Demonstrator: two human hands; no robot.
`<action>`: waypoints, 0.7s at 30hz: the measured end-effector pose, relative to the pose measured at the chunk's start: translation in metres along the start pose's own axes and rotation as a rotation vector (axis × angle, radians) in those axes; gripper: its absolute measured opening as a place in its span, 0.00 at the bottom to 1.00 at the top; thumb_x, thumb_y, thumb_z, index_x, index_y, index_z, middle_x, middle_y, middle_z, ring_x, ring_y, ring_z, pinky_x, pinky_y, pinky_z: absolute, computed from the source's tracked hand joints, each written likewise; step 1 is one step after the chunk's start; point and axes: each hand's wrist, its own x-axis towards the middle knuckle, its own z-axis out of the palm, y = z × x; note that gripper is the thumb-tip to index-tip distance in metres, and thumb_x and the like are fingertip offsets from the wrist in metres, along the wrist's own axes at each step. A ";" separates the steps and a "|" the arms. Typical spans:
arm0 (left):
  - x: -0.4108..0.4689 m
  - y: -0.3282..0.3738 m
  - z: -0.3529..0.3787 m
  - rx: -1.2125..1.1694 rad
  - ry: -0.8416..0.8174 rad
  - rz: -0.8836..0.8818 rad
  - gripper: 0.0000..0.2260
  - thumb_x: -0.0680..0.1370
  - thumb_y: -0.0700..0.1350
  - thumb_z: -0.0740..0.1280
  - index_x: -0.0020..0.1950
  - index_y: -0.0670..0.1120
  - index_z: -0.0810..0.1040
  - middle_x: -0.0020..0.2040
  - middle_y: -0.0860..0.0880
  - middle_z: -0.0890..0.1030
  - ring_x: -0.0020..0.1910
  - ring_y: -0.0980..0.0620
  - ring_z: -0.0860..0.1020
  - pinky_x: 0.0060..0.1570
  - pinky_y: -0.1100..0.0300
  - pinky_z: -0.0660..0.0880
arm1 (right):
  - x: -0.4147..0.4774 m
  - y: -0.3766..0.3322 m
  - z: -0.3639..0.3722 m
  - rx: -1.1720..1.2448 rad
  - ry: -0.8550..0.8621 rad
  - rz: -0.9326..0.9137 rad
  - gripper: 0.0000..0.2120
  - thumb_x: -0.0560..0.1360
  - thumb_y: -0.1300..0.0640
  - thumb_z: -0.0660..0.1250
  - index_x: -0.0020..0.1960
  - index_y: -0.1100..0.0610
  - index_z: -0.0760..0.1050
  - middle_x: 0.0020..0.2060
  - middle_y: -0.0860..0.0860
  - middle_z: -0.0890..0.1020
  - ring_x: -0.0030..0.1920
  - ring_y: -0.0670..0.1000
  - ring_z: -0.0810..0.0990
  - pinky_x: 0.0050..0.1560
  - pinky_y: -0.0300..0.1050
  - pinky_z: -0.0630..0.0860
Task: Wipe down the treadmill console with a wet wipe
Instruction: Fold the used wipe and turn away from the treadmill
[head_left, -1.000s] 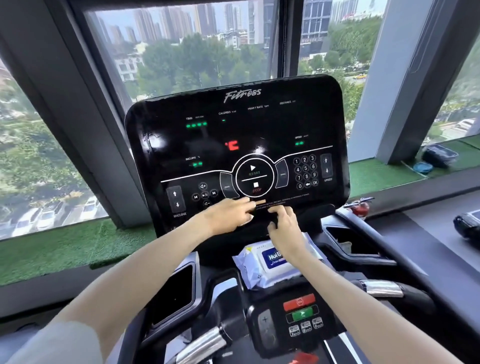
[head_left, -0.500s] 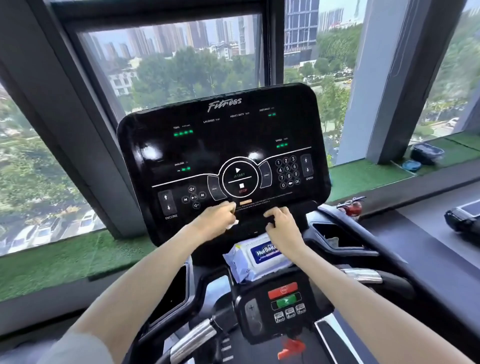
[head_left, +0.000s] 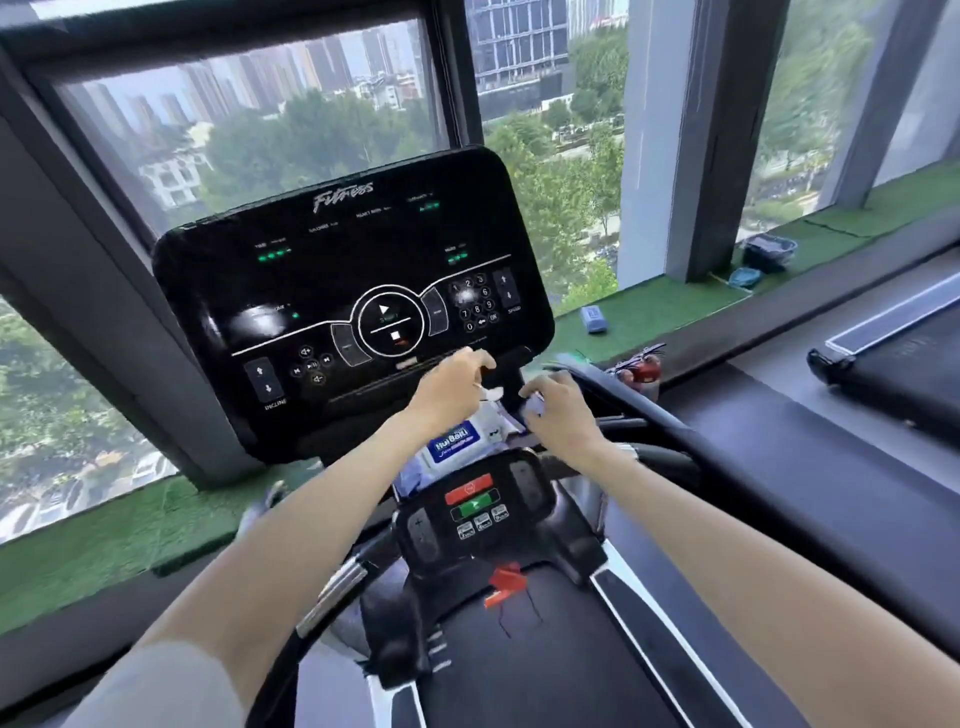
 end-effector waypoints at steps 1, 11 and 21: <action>0.004 0.022 0.009 -0.031 -0.028 0.022 0.15 0.72 0.37 0.64 0.59 0.44 0.75 0.46 0.46 0.75 0.45 0.48 0.74 0.47 0.53 0.71 | -0.007 0.009 -0.012 -0.008 0.026 -0.007 0.11 0.72 0.62 0.65 0.55 0.60 0.75 0.55 0.56 0.71 0.55 0.56 0.72 0.54 0.46 0.70; 0.020 0.258 0.125 -0.236 -0.345 0.502 0.13 0.70 0.33 0.67 0.54 0.40 0.78 0.45 0.43 0.81 0.43 0.47 0.78 0.45 0.59 0.71 | -0.127 0.136 -0.164 -0.208 0.361 0.383 0.10 0.71 0.63 0.65 0.52 0.61 0.77 0.53 0.58 0.71 0.56 0.59 0.70 0.52 0.51 0.72; -0.054 0.464 0.246 -0.284 -0.756 1.114 0.22 0.68 0.45 0.75 0.60 0.43 0.77 0.54 0.43 0.66 0.58 0.45 0.66 0.62 0.57 0.64 | -0.350 0.199 -0.272 -0.302 0.884 1.016 0.08 0.74 0.61 0.62 0.51 0.62 0.76 0.56 0.58 0.70 0.58 0.57 0.69 0.51 0.48 0.72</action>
